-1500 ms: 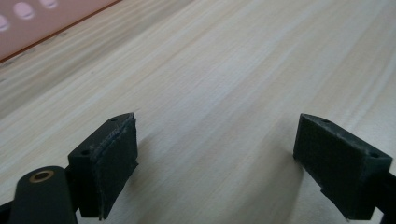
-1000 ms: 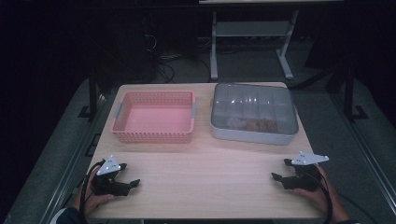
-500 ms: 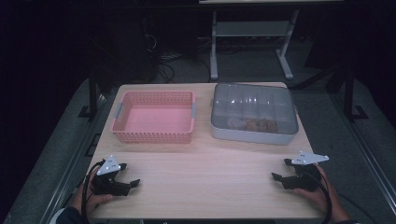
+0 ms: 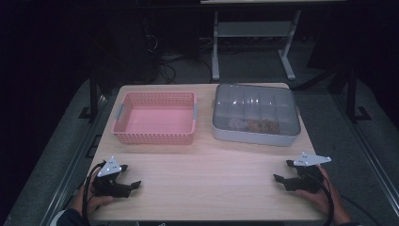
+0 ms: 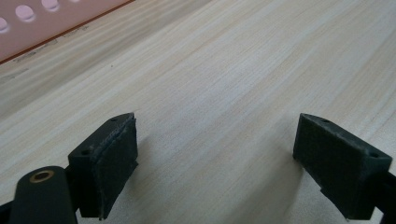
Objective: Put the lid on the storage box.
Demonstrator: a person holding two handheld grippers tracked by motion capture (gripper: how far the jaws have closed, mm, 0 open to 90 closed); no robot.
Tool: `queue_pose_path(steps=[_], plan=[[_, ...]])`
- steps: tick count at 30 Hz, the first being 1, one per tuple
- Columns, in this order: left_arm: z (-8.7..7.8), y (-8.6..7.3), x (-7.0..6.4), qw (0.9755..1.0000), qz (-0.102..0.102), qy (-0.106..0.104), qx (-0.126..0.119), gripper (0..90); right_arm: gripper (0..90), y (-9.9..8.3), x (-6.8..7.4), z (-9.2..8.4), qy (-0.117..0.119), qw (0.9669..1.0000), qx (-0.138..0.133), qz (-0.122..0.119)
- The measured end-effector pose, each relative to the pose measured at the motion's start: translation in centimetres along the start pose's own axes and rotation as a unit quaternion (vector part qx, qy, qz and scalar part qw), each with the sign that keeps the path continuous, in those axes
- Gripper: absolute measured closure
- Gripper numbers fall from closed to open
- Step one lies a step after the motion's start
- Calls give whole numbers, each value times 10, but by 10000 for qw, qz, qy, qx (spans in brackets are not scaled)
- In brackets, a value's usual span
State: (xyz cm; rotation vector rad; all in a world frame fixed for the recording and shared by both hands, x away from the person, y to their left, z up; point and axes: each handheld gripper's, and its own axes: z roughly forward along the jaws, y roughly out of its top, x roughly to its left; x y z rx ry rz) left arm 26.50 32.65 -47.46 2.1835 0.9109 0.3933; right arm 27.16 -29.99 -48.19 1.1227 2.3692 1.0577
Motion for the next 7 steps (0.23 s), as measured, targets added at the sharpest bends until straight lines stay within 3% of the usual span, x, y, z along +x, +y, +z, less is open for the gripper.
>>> queue_pose_path(steps=[7], plan=[[0,0,0,10000,1,0,3,130,199,0,0,0,5,10000,0,15]])
